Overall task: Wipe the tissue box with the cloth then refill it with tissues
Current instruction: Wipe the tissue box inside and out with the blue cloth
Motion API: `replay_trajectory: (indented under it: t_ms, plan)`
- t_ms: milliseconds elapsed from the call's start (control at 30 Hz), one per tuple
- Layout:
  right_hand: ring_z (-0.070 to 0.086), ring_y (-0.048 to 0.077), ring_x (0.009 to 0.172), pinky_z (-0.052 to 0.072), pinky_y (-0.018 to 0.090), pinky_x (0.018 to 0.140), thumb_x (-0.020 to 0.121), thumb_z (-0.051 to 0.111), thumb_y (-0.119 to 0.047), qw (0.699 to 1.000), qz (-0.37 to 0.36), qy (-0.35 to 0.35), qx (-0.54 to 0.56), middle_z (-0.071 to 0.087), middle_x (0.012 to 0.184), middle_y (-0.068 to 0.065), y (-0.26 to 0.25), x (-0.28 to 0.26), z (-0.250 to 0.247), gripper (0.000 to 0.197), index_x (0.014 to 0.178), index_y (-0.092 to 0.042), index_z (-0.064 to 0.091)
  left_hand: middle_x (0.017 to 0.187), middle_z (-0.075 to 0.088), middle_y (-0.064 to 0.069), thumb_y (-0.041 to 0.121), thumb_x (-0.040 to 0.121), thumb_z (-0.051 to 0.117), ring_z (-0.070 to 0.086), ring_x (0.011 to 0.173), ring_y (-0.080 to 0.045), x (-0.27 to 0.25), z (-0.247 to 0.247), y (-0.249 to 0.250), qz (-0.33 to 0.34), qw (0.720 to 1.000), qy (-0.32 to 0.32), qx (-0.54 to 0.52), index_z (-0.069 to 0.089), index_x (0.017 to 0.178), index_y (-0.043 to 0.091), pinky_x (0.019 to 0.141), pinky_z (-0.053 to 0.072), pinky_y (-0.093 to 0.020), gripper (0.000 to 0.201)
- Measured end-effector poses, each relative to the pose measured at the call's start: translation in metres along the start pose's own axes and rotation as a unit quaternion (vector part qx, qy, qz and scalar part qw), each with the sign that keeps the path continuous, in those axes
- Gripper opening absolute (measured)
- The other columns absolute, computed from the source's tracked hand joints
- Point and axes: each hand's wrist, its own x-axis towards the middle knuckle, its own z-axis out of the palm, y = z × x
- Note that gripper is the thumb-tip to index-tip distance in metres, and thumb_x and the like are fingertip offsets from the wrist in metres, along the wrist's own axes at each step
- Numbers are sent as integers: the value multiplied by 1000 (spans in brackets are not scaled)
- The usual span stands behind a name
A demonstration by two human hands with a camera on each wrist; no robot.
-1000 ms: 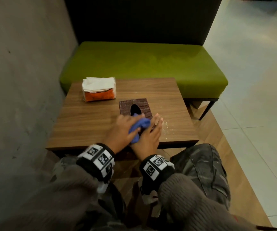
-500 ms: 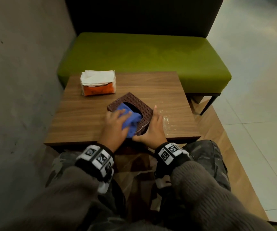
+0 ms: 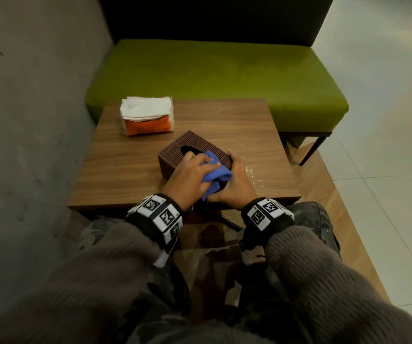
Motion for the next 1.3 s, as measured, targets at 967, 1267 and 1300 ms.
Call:
replay_trajectory:
  t_ms: [967, 1267, 1300]
  plan:
    - [35, 27, 133, 35, 40, 110, 59, 88, -29, 993, 2, -51, -108, 34, 143, 13, -8, 15, -27, 118, 153, -13, 17, 108, 65, -14, 26, 79, 55, 55, 96, -36, -26, -25, -58, -125, 990, 63, 5, 70, 109, 14, 80, 25, -17, 36]
    - [41, 35, 132, 33, 42, 110, 87, 62, -52, 971, 162, 143, 104, 43, 140, 19, -32, 18, 14, 77, 141, -5, 35, 117, 60, -5, 29, 80, 47, 47, 102, -17, -61, -22, -16, -14, 998, -24, -60, 64, 119, 15, 91, 35, -23, 45]
    - [36, 38, 134, 29, 42, 111, 90, 62, -48, 970, 169, 157, 82, 38, 142, 23, -35, 21, 19, 76, 143, -3, 31, 118, 60, -6, 29, 79, 46, 47, 103, -18, -62, -22, -16, 8, 997, -42, -60, 63, 120, 16, 92, 33, -23, 46]
